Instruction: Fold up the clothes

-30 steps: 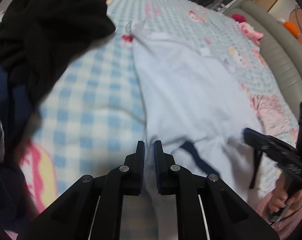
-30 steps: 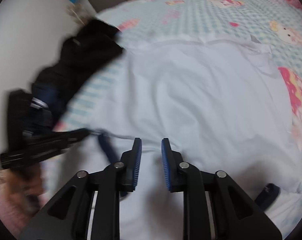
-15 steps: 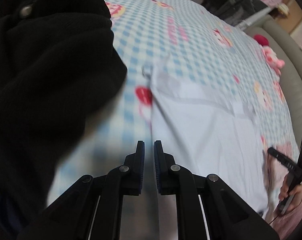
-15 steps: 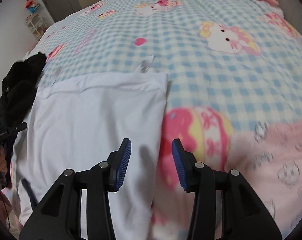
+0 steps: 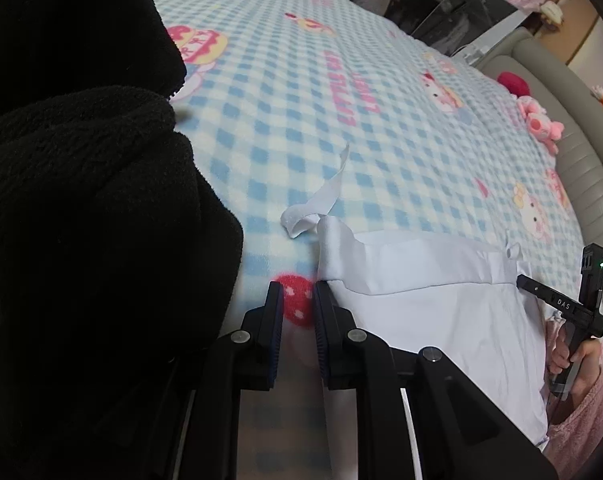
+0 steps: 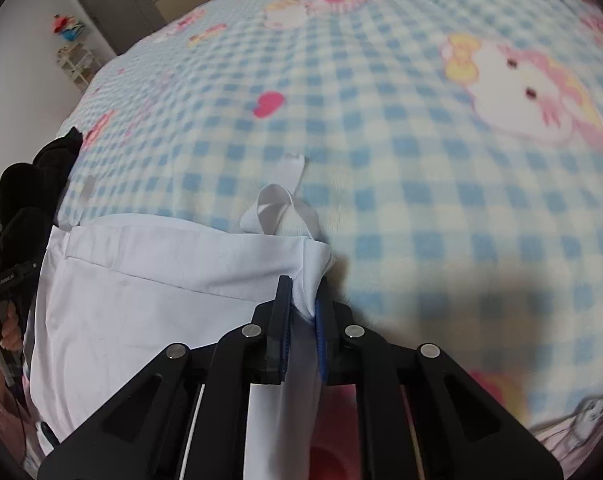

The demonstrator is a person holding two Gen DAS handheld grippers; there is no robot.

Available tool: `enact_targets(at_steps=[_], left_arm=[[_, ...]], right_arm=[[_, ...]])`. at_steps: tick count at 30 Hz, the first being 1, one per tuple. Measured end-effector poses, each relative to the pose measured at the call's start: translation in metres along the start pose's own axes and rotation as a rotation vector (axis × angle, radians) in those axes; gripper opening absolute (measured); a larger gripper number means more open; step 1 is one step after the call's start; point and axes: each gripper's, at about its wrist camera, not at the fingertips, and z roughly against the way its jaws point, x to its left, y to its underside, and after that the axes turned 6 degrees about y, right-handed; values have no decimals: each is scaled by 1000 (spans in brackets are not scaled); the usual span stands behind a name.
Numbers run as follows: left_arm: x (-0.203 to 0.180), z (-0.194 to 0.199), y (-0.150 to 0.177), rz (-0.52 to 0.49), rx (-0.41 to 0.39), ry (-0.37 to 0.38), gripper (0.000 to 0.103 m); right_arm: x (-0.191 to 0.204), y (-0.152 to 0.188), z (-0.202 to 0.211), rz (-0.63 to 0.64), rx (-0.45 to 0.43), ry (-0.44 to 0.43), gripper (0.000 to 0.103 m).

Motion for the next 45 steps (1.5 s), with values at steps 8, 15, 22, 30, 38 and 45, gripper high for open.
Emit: enact_targets(at_steps=[8, 15, 22, 30, 38, 45], left_arm=[[10, 1, -11, 59, -66, 168, 34], [2, -18, -18, 66, -4, 210, 36], [-36, -11, -27, -76, -66, -14, 6], [-30, -57, -33, -26, 72, -98, 14], [-69, 70, -14, -98, -103, -15, 22], [-86, 142, 111, -90, -58, -16, 23]], right_arm=[[-18, -6, 13, -32, -41, 26, 8], [-34, 7, 8, -82, -26, -41, 23], [-22, 3, 25, -9, -72, -45, 7], [-30, 1, -13, -66, 21, 9, 7], [-23, -1, 101, -31, -136, 11, 24], [29, 100, 227, 76, -241, -56, 24]])
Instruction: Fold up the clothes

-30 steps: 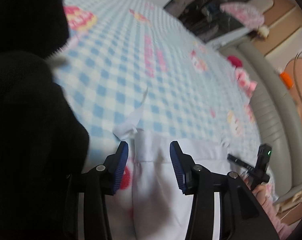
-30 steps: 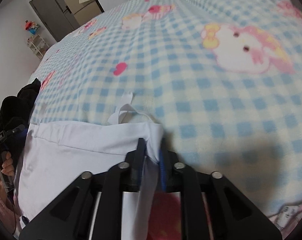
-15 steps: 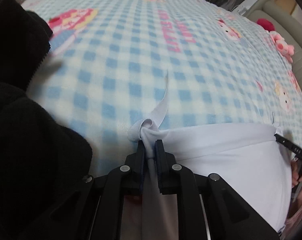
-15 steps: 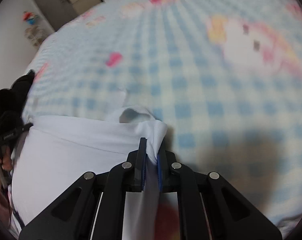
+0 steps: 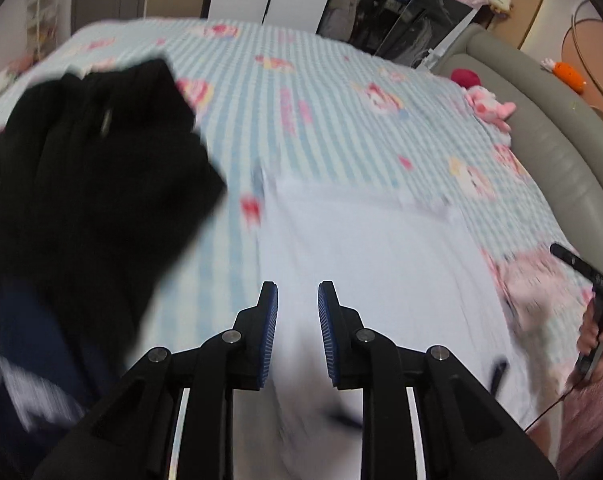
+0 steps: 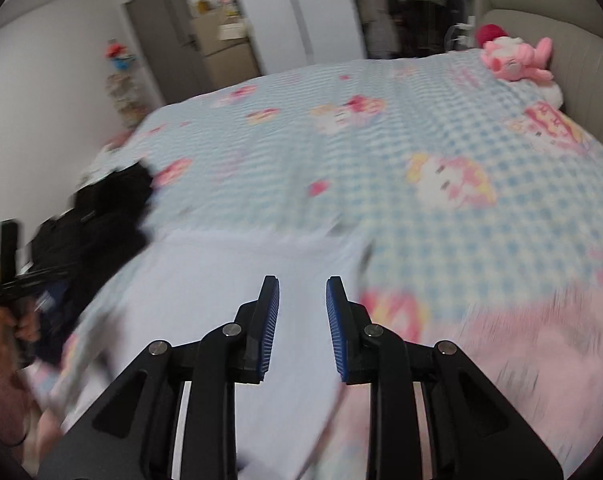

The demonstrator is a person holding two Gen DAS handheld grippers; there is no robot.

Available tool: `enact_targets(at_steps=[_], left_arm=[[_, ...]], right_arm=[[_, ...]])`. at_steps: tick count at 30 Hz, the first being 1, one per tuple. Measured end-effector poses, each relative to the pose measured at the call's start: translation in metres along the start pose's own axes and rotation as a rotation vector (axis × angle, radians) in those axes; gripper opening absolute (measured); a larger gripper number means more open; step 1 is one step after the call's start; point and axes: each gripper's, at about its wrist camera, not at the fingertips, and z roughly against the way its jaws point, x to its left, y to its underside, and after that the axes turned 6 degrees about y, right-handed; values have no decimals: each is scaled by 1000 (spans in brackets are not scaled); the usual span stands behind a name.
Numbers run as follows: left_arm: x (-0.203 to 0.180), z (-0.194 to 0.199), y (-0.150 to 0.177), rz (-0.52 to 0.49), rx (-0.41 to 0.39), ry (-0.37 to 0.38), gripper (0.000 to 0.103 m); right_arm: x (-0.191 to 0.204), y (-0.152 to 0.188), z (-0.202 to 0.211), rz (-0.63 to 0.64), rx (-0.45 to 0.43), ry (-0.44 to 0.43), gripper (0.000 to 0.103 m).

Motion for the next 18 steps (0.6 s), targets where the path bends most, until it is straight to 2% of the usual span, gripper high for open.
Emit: enact_targets(at_steps=[1, 4, 7, 10, 13, 14, 16, 18], left_arm=[[-3, 6, 16, 8, 2, 5, 23], [-25, 22, 72, 15, -8, 2, 23], [-54, 32, 122, 2, -33, -3, 23], [-73, 25, 163, -9, 0, 50, 23], [-85, 11, 189, -20, 61, 26, 23], [-86, 9, 198, -17, 73, 26, 23], [-82, 10, 213, 28, 102, -2, 23], [-77, 11, 228, 74, 138, -17, 23]], right_arm=[[11, 16, 17, 11, 0, -22, 24], [51, 81, 36, 27, 64, -23, 24], [80, 138, 37, 30, 147, 31, 24], [111, 190, 35, 48, 201, 1, 24], [131, 216, 43, 51, 180, 39, 24], [135, 222, 51, 54, 144, 59, 24], [137, 227, 58, 72, 126, 59, 24], [136, 237, 55, 88, 170, 81, 24]])
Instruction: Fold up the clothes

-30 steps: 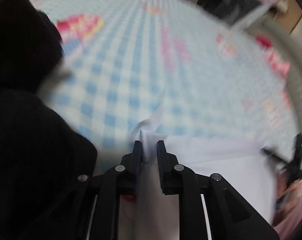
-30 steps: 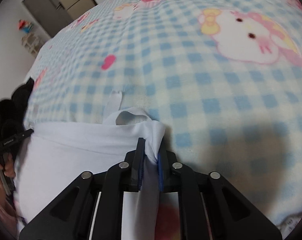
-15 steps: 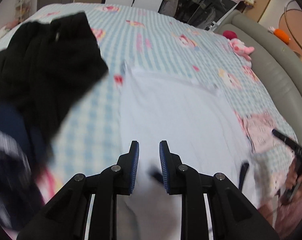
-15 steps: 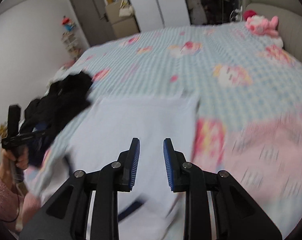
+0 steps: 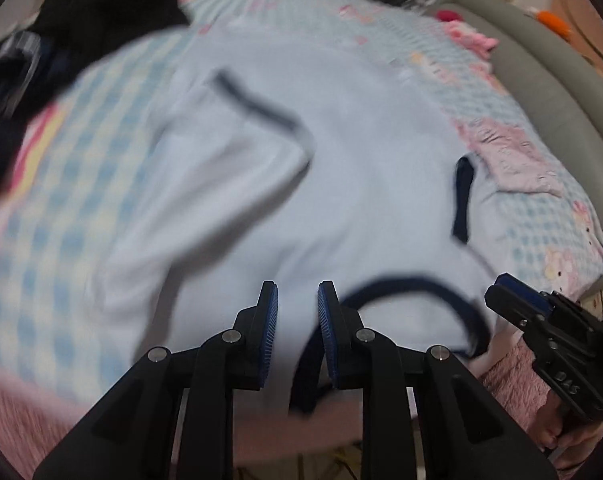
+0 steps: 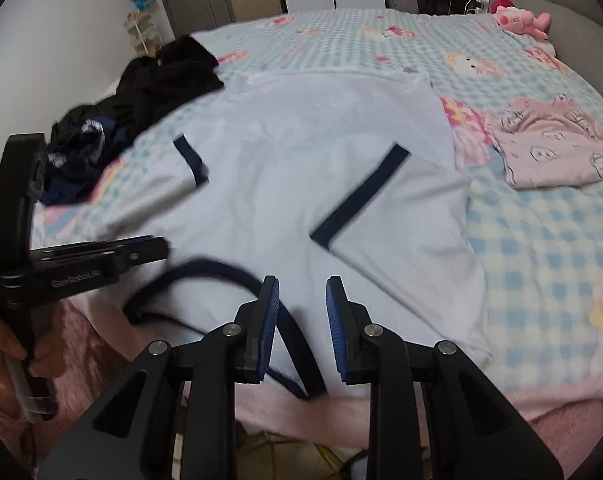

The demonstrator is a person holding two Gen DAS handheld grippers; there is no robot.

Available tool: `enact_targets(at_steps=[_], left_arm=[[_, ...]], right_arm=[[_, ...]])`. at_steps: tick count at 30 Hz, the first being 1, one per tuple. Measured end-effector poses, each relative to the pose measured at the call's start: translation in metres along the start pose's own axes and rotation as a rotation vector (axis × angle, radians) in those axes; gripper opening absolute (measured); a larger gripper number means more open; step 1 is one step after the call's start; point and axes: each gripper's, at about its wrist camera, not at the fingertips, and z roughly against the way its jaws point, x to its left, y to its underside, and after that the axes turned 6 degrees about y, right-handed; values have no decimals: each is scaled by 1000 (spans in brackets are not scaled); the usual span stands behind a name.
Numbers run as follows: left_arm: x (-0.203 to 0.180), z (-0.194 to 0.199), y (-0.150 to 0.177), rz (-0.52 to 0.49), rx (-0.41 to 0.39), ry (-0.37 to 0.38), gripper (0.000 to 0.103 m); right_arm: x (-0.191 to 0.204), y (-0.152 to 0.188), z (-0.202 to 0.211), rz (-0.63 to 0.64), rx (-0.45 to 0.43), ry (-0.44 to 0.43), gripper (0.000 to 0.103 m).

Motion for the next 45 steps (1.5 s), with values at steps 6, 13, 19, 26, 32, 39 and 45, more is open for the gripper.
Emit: enact_targets(at_steps=[6, 13, 19, 26, 32, 39, 45], left_arm=[[30, 47, 34, 105, -142, 86, 23], [61, 55, 22, 202, -206, 41, 23], [62, 66, 34, 180, -254, 77, 23], [66, 73, 24, 201, -183, -53, 23], [94, 76, 18, 243, -212, -11, 47], [86, 43, 7, 189, -166, -84, 24], [67, 53, 11, 87, -157, -133, 23]], right_arm=[[-10, 28, 0, -33, 34, -47, 24], [-24, 20, -12, -69, 18, 67, 24], [-40, 33, 0, -123, 5, 18, 24], [-42, 41, -22, -74, 111, 98, 24], [-59, 37, 14, -180, -20, 22, 25], [-85, 41, 23, -298, -117, 127, 33], [-93, 43, 4, -325, -33, 127, 34]])
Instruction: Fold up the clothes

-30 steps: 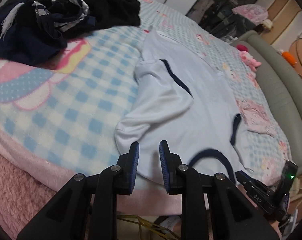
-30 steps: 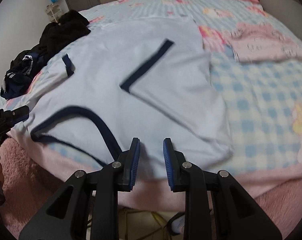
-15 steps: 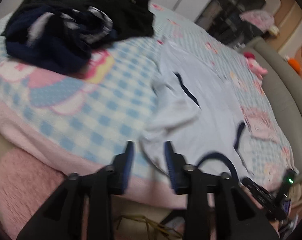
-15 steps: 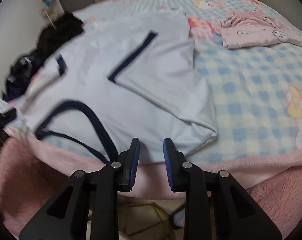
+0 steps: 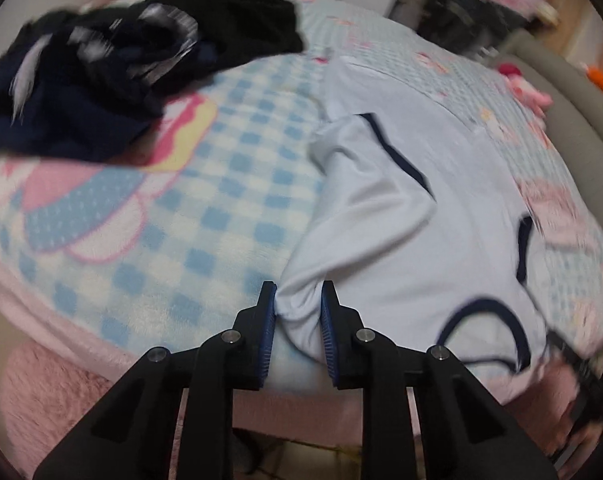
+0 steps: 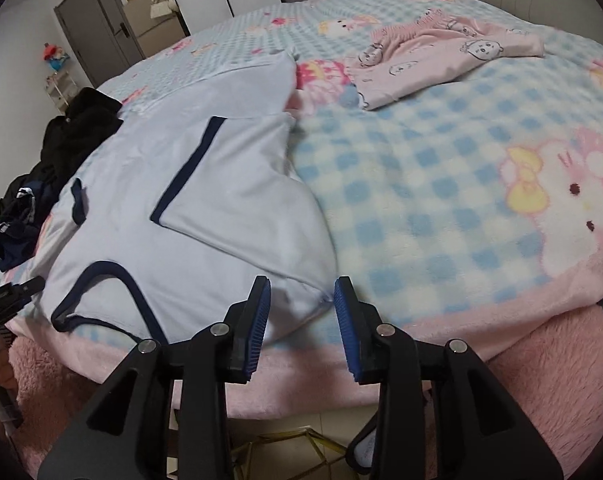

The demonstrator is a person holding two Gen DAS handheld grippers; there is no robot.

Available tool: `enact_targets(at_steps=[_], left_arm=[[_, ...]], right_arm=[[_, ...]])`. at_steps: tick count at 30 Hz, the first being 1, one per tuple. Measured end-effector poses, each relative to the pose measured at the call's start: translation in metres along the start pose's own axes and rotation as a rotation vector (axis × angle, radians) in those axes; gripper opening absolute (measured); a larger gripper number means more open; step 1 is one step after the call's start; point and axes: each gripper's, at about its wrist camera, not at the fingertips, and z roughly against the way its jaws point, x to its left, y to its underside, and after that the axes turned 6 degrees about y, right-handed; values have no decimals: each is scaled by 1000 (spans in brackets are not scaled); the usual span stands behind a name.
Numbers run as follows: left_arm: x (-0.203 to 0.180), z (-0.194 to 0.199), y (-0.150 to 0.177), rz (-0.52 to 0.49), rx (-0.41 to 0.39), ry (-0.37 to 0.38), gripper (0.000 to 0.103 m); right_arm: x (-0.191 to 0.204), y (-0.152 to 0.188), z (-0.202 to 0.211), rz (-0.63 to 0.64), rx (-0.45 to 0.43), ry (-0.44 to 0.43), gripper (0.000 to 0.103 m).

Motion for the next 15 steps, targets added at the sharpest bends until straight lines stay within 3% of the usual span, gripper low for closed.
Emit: enact_targets(at_steps=[3, 7, 11, 13, 15], left_arm=[[1, 22, -2, -12, -52, 72, 23], [11, 33, -22, 23, -142, 98, 23], [10, -5, -39, 27, -27, 81, 22], [10, -22, -29, 32, 50, 50, 22], [16, -25, -15, 56, 53, 84, 24]], right_arm=[[-4, 0, 2, -31, -14, -16, 34], [-8, -12, 9, -48, -65, -2, 34], [1, -22, -11, 3, -8, 20, 34], [4, -14, -20, 25, 36, 39, 35], [6, -4, -22, 56, 42, 74, 36]])
